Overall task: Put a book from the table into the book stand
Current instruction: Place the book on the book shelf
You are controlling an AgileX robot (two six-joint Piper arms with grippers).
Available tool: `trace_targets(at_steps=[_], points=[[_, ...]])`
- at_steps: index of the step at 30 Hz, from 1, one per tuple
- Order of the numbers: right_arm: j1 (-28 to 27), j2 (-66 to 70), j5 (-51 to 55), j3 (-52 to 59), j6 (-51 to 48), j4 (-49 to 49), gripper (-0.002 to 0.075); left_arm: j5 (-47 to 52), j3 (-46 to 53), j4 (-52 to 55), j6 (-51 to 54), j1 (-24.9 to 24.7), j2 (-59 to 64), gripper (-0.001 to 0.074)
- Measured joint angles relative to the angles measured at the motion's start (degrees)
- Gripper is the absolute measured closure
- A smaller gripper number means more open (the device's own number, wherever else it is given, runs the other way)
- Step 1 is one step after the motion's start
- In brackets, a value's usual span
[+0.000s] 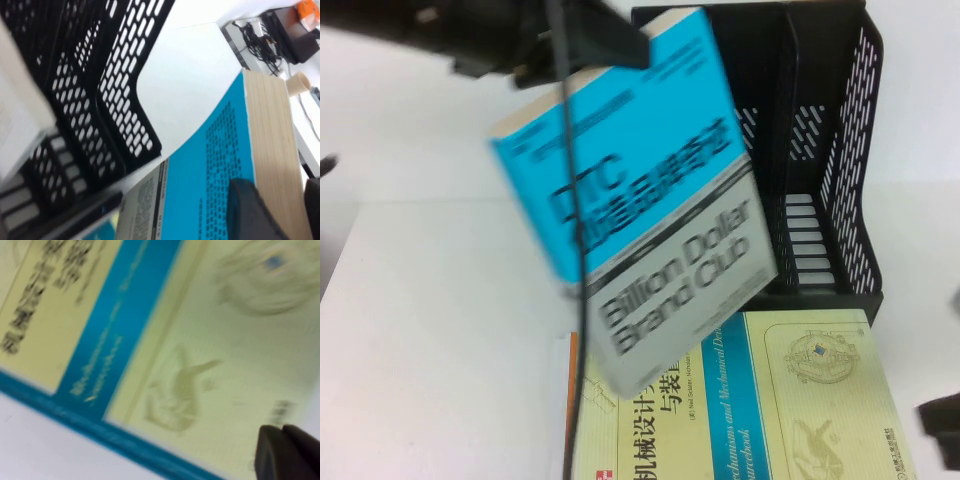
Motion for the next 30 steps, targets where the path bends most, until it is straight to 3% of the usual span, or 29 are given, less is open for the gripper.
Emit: trace_targets(at_steps=[7, 14, 30], points=[[0.00, -10.78, 1.44, 0.38, 9.87, -9.45, 0.0729, -2.09, -14.45, 9.93, -11.22, -5.30, 10.61, 0.0546], [0.00, -16.24, 4.22, 0.38, 12.82, -11.92, 0.0729, -3.39, -26.74, 21.31, -24.12, -5.85, 20.19, 0.0546], [0.00, -16.94, 4.94, 0.38, 13.45, -12.47, 0.0729, -13.39, -30.76, 25.71, -36.51, -9.61, 26.46, 0.0546]])
